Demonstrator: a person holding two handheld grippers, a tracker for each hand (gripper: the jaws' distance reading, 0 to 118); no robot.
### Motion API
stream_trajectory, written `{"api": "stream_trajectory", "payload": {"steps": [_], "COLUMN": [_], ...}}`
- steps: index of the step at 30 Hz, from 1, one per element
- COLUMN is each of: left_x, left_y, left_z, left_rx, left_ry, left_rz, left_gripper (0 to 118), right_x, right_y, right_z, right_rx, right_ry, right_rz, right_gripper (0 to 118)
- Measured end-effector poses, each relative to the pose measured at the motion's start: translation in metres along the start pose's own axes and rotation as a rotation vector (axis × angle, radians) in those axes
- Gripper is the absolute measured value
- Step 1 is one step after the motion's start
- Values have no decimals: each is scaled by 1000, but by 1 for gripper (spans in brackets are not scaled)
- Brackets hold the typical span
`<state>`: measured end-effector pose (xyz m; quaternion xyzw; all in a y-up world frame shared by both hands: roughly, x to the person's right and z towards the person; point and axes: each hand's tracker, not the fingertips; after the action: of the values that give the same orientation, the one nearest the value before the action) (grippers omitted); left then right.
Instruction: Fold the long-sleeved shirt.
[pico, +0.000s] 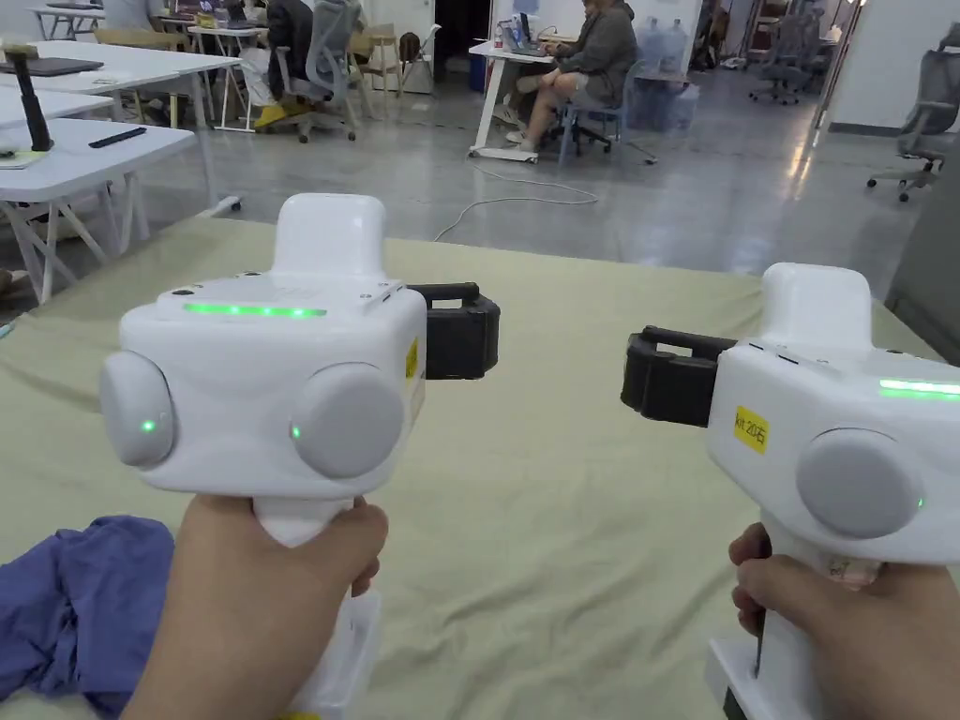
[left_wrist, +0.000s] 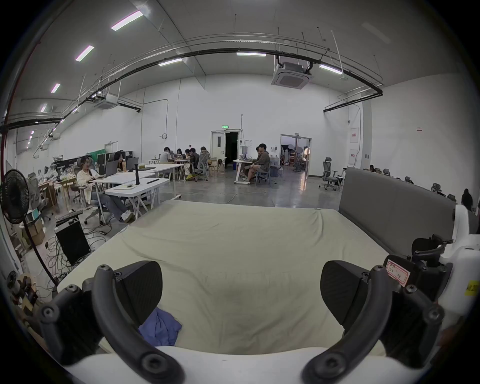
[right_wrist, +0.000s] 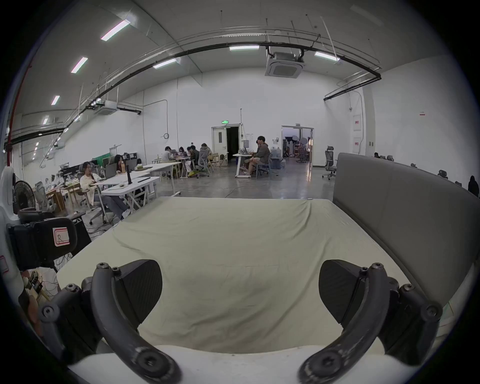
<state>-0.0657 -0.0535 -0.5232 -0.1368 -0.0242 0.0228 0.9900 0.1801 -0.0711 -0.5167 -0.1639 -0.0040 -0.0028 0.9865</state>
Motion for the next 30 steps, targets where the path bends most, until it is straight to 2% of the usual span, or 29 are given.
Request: {"api": "stream_trajectory", "payload": {"steps": [30], "left_x": [3], "left_y": [3], "left_z": [-4], "left_rx": [-2], "left_ry": [-6], "left_rz": [-8], "left_gripper": [118], "right_x": [1], "right_y": [6], "right_z": [-6], "right_rx": [23], "right_ry": [-17], "right_rz": [-7], "right_gripper": [118]}}
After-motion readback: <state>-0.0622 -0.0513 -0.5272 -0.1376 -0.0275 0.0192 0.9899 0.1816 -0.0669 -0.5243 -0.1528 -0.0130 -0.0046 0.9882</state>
